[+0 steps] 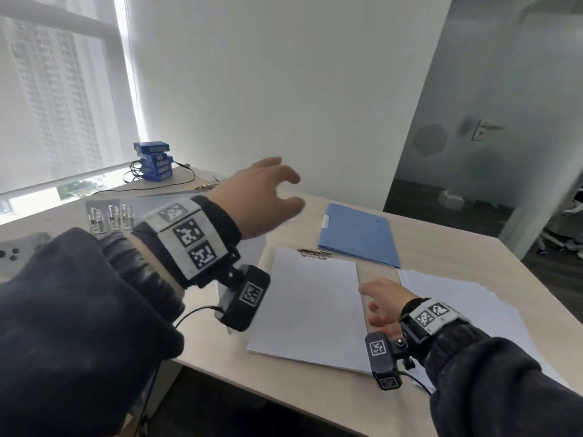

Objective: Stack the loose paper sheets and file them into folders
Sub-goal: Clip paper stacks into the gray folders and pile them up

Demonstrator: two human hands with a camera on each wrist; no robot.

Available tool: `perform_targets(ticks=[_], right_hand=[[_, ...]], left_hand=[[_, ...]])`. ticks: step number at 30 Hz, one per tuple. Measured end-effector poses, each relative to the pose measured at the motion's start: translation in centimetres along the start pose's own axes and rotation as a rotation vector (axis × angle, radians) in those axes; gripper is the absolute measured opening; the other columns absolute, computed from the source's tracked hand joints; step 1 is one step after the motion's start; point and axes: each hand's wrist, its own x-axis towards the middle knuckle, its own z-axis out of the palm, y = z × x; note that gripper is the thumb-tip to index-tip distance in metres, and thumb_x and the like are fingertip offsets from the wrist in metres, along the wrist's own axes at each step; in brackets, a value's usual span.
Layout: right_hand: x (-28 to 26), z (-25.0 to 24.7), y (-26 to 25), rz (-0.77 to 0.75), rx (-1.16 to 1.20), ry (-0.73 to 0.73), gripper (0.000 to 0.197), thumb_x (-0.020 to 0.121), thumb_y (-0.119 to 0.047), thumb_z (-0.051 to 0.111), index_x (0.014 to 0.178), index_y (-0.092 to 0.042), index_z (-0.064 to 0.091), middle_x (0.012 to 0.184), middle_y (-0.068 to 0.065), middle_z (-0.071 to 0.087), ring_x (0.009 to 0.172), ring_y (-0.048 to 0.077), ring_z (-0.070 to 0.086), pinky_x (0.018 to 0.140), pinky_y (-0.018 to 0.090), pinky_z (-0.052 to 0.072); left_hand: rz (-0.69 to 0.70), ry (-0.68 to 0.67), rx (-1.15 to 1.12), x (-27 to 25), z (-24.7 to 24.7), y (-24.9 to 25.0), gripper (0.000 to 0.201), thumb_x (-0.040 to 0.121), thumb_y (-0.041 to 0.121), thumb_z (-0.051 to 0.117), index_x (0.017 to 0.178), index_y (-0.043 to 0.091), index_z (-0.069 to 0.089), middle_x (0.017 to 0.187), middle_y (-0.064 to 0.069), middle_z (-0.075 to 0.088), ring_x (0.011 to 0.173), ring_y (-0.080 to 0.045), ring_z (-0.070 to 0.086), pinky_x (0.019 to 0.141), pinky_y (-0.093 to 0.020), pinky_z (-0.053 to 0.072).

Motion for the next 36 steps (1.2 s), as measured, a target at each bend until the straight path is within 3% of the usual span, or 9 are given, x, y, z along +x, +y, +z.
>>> perform_targets(ticks=[5,10,13,17,21,25,29,31,36], right_hand=[[-0.7,0.1,-0.4,-0.123,-0.047,0.013,0.033,0.099,-0.048,0.051,0.119,-0.022,0.059,0.116,0.004,0.062,0.104,0.027,0.062,0.081,0.036,0.047],[-1.0,-0.4,0.2,-0.038,0.318,-0.042,0.063,0.097,-0.068,0.036,0.11,-0.016,0.069,0.098,0.005,0.078,0.092,0.028,0.072,0.075,0.035,0.05],[-0.6,-1.2,0.7,-0.019,0.432,-0.041,0.074,0.096,-0.073,0.029,0.107,-0.013,0.07,0.089,0.006,0.078,0.087,0.031,0.072,0.074,0.036,0.049],[-0.4,-2.1,1.2,-0.018,0.416,-0.092,0.075,0.094,-0.075,0.035,0.109,-0.011,0.073,0.098,0.008,0.077,0.086,0.029,0.074,0.071,0.037,0.057],[-0.5,-1.8,2.0,-0.028,0.202,-0.119,0.049,0.091,-0.052,0.064,0.106,-0.007,0.074,0.09,0.007,0.077,0.071,0.022,0.069,0.069,0.034,0.056],[0.1,-1.0,2.7,0.011,0.004,-0.096,0.043,0.089,-0.044,0.065,0.103,-0.003,0.067,0.088,0.01,0.065,0.067,0.022,0.059,0.056,0.028,0.048],[0.4,-0.6,2.6,-0.008,-0.094,-0.07,0.031,0.087,-0.038,0.065,0.09,-0.007,0.065,0.08,0.005,0.062,0.061,0.018,0.057,0.053,0.024,0.043],[0.7,-0.6,2.6,-0.017,-0.129,-0.065,0.033,0.087,-0.04,0.064,0.092,-0.007,0.066,0.083,0.006,0.065,0.063,0.019,0.06,0.054,0.025,0.045],[1.2,-0.4,2.4,-0.043,-0.161,-0.096,0.033,0.089,-0.038,0.063,0.1,-0.007,0.067,0.088,0.008,0.064,0.065,0.02,0.06,0.049,0.022,0.043]], left_hand=[[0.206,-0.093,-0.055,-2.7,2.1,5.2,0.045,0.095,0.05,0.055,0.138,0.038,0.053,0.161,0.015,0.032,0.143,-0.002,0.034,0.111,-0.024,0.029],[0.162,-0.241,-0.244,-2.8,5.5,5.0,0.05,0.096,0.055,0.056,0.143,0.041,0.047,0.161,0.022,0.029,0.142,0.002,0.033,0.111,-0.019,0.026],[0.077,-0.264,-0.462,-2.8,7.5,3.6,0.048,0.095,0.06,0.054,0.14,0.046,0.051,0.159,0.026,0.033,0.143,0.002,0.036,0.119,-0.029,0.029],[-0.113,-0.344,-0.428,-2.3,10.4,1.3,0.048,0.093,0.061,0.057,0.138,0.045,0.053,0.143,0.017,0.054,0.132,-0.007,0.051,0.107,-0.03,0.04],[-0.375,-0.504,-0.223,-1.2,12.9,-2.2,0.063,0.095,0.056,0.058,0.148,0.025,0.046,0.145,-0.002,0.054,0.119,-0.022,0.059,0.106,-0.032,0.043],[-0.511,-0.517,-0.242,-1.3,14.2,-4.7,0.062,0.098,0.046,0.059,0.148,0.013,0.044,0.139,-0.011,0.057,0.123,-0.026,0.058,0.105,-0.035,0.045],[-0.628,-0.313,-0.5,-0.8,15.0,-6.5,0.055,0.094,0.018,0.067,0.144,0.017,0.045,0.102,-0.005,0.062,0.082,-0.019,0.063,0.066,-0.03,0.052],[-0.733,-0.263,-0.704,-0.4,15.2,-7.5,0.061,0.087,0.004,0.067,0.141,0.02,0.045,0.102,-0.014,0.065,0.083,-0.033,0.07,0.072,-0.043,0.06],[-0.876,-0.291,-0.994,-1.1,15.4,-8.0,0.022,0.089,0.016,0.076,0.097,0.0,0.063,0.067,-0.013,0.069,0.048,-0.026,0.065,0.05,-0.029,0.052]])
